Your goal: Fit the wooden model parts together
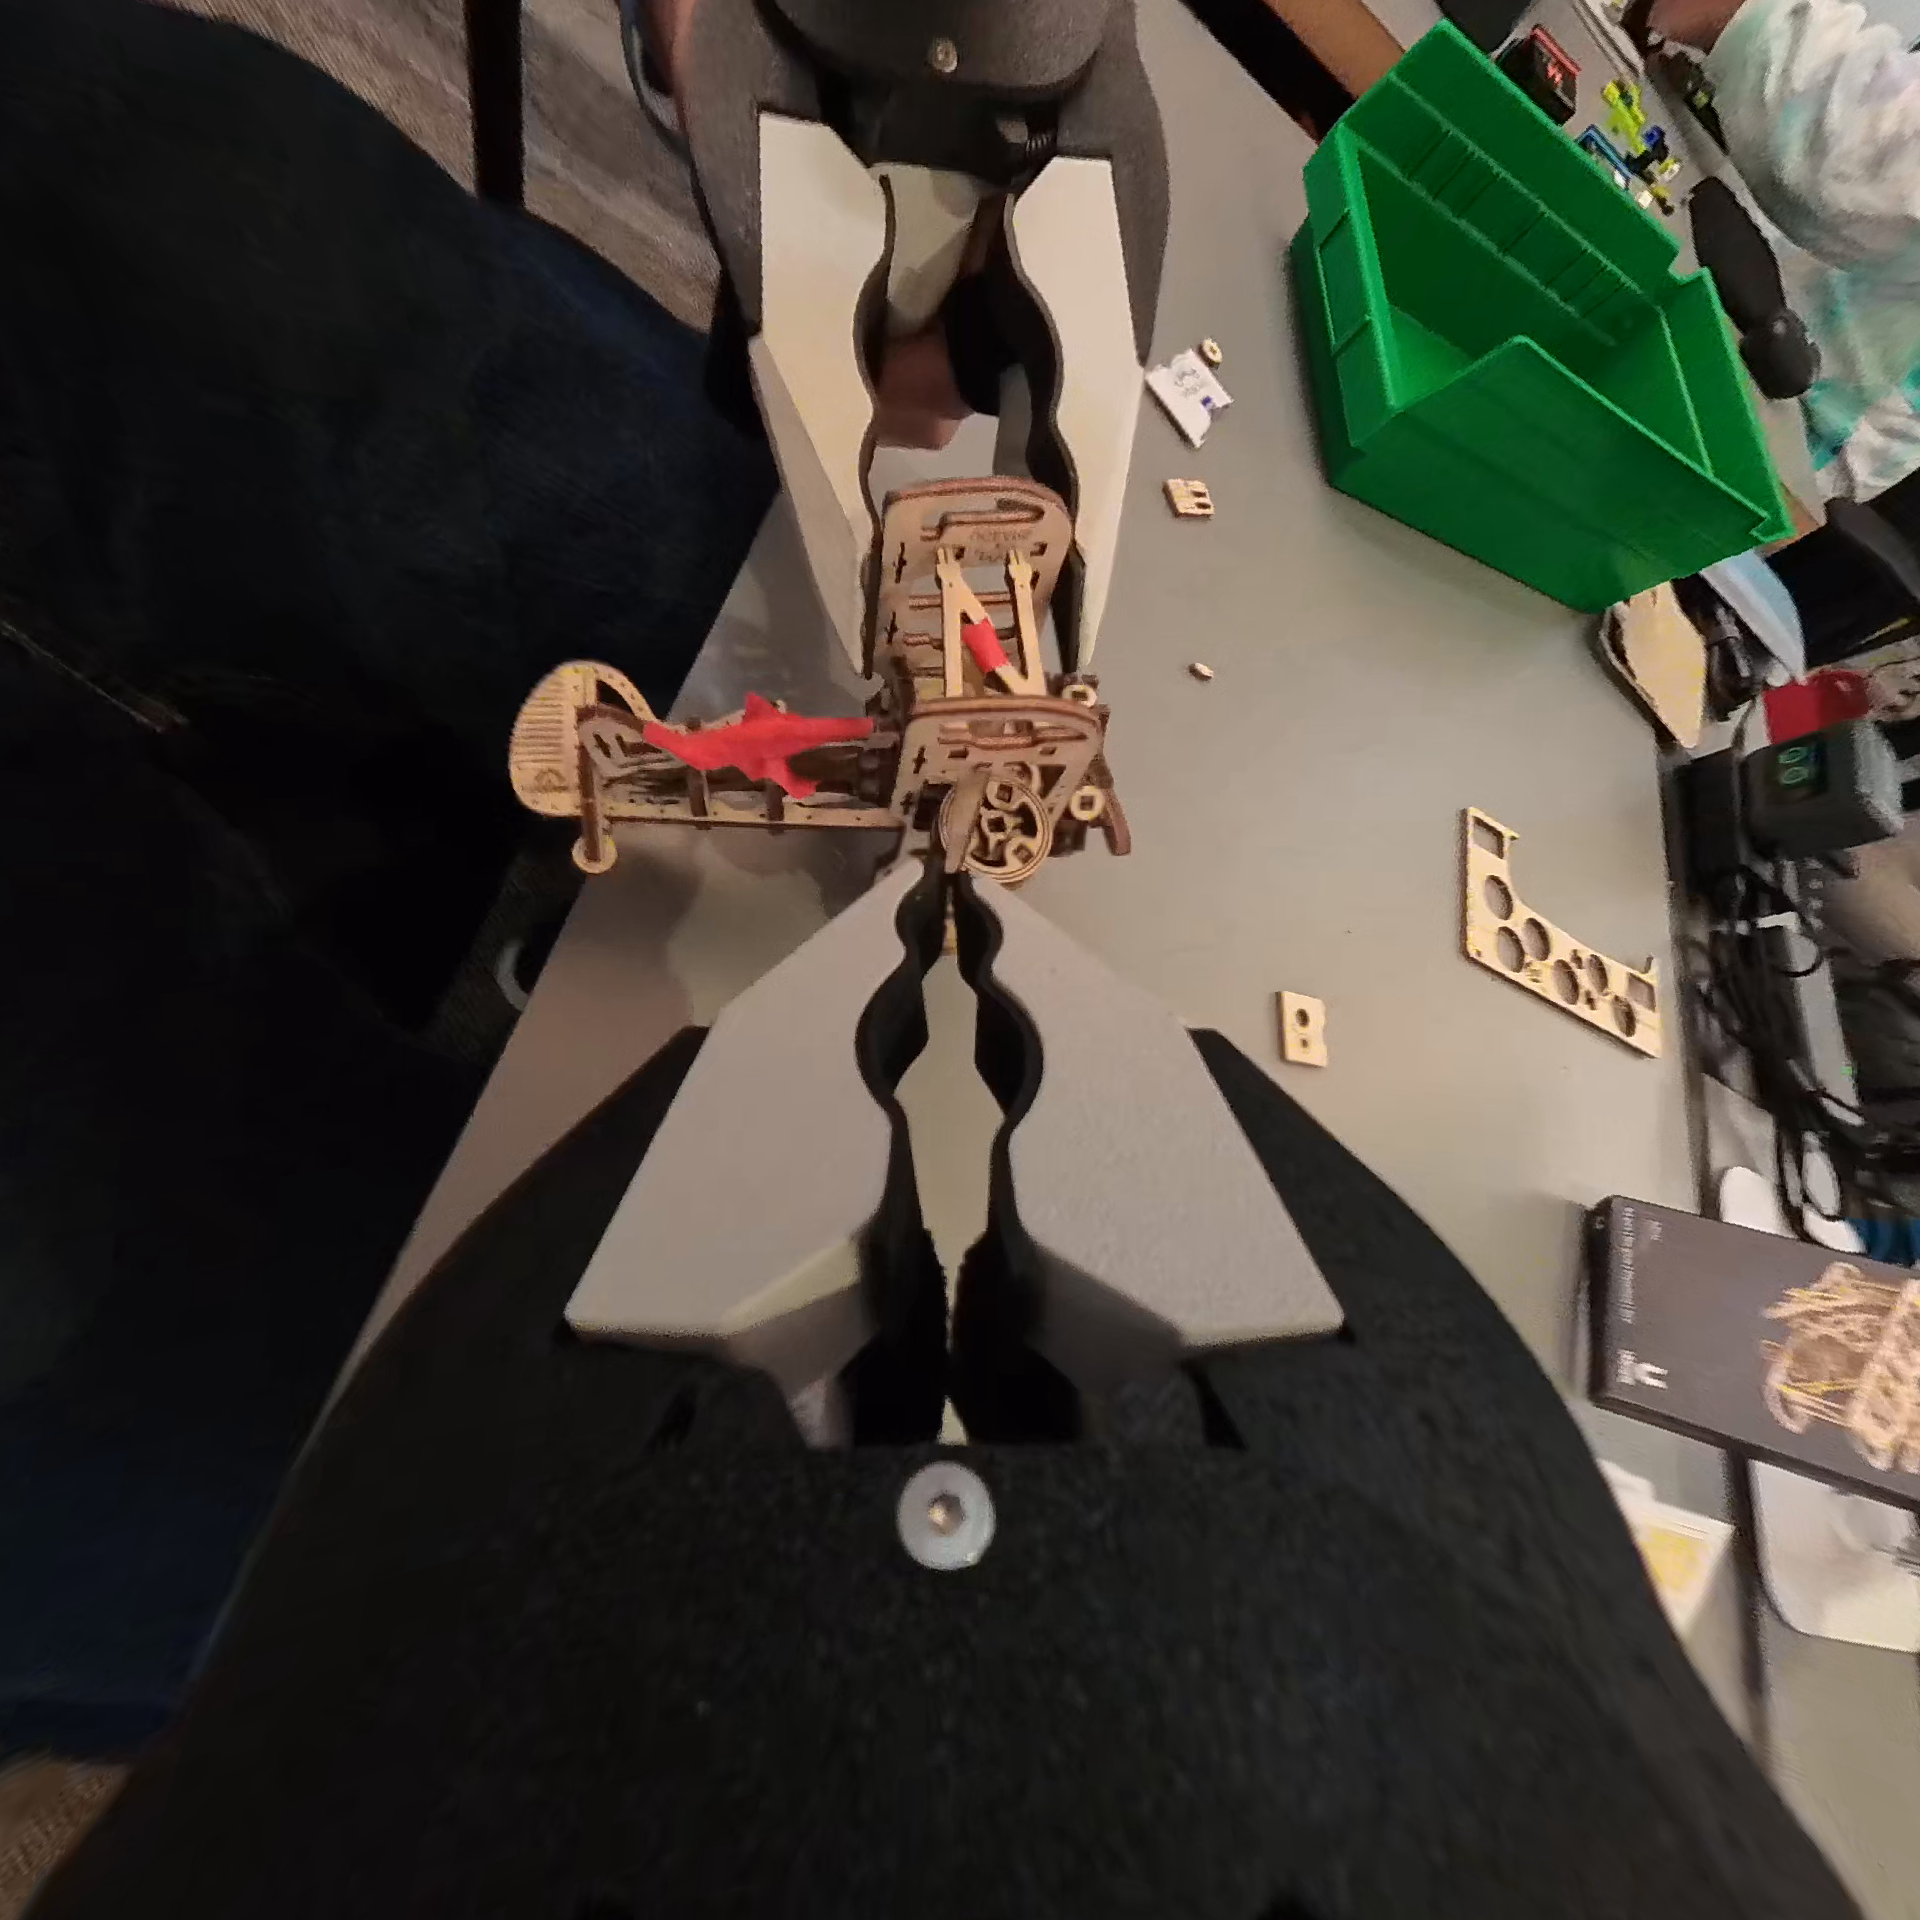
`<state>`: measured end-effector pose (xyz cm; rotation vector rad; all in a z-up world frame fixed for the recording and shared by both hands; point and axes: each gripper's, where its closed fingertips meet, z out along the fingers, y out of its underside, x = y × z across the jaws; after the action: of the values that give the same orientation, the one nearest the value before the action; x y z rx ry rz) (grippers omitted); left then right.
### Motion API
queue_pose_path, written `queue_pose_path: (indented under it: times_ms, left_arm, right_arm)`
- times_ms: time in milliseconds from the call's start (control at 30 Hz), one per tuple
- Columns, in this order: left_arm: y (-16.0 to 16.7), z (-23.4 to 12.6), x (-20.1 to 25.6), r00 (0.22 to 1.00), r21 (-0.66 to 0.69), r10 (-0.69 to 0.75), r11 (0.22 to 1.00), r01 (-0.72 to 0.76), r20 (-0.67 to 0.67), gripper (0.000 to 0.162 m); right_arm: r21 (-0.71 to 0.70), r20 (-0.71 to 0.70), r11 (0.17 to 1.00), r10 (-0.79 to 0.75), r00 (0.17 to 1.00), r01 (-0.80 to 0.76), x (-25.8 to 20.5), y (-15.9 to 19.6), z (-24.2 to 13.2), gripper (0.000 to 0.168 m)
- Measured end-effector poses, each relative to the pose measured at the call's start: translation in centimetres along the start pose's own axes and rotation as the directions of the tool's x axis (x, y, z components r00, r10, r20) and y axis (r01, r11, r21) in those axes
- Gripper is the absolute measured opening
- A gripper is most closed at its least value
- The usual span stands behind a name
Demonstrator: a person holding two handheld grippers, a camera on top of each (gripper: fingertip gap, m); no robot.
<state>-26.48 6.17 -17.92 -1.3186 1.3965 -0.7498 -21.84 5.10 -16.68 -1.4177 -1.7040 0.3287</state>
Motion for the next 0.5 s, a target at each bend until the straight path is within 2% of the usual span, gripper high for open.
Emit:
queue_pose_path:
  times_ms: [267,500]
  left_arm:
    - [0.01,0.01,-0.07,1.0,-0.002,-0.008,1.0,0.008,-0.002,0.044]
    - [0.03,-0.03,-0.13,1.0,-0.002,-0.006,1.0,0.006,-0.002,0.044]
  right_arm:
    - [0.017,0.02,0.996,0.087,0.996,-0.087,-0.17,0.47,-0.52,0.0]
    - [0.032,-0.006,0.997,0.076,0.997,-0.076,0.06,0.55,-0.74,0.0]
